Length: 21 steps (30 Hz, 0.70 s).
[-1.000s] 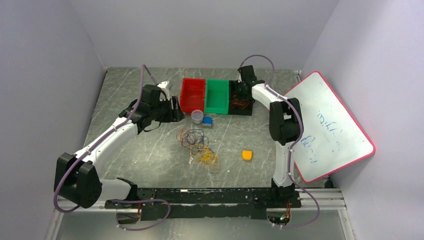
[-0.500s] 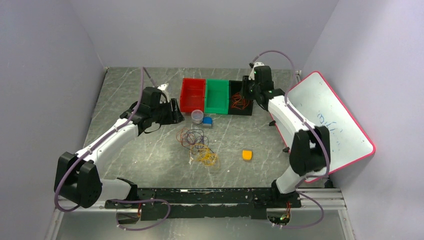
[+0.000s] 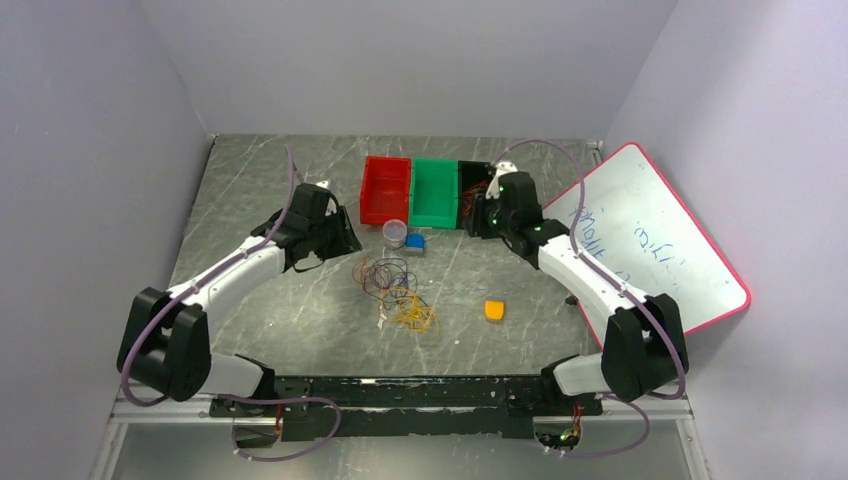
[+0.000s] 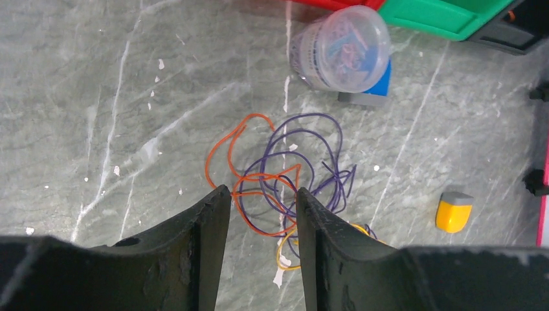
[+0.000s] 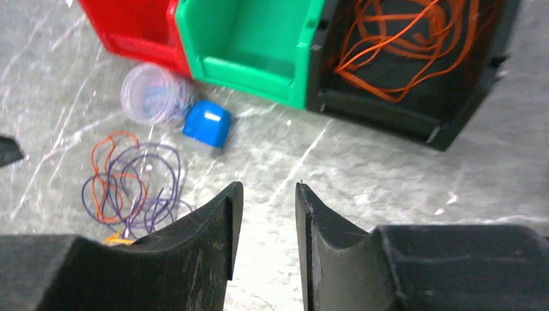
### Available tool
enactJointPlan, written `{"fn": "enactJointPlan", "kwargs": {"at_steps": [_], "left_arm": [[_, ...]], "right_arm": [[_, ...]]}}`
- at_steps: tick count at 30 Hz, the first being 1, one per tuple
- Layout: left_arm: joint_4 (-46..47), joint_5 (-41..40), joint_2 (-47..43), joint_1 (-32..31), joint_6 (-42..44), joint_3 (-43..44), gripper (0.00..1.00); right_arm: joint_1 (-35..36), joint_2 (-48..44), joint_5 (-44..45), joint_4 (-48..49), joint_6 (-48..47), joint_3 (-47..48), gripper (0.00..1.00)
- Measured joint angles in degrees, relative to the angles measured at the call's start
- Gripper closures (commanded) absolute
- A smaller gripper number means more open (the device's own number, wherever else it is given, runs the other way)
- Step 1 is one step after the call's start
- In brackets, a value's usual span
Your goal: Untangle the cables
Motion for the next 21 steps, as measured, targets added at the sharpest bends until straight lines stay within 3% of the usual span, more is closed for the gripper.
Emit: {"fn": "enactJointPlan", "kwargs": {"at_steps": [10, 21], "left_arm": [[2.1, -0.9, 5.9, 0.0, -1.4, -0.9, 0.54], [3.4, -3.1, 5.1, 0.0, -2.4, -7.0, 0.53]], "right_arm": [[12.4, 5.2, -2.9, 2.3, -0.2, 0.3, 0.6], [20.5, 19.9, -10.2, 1.4, -4.1, 14.8, 0.46]]}}
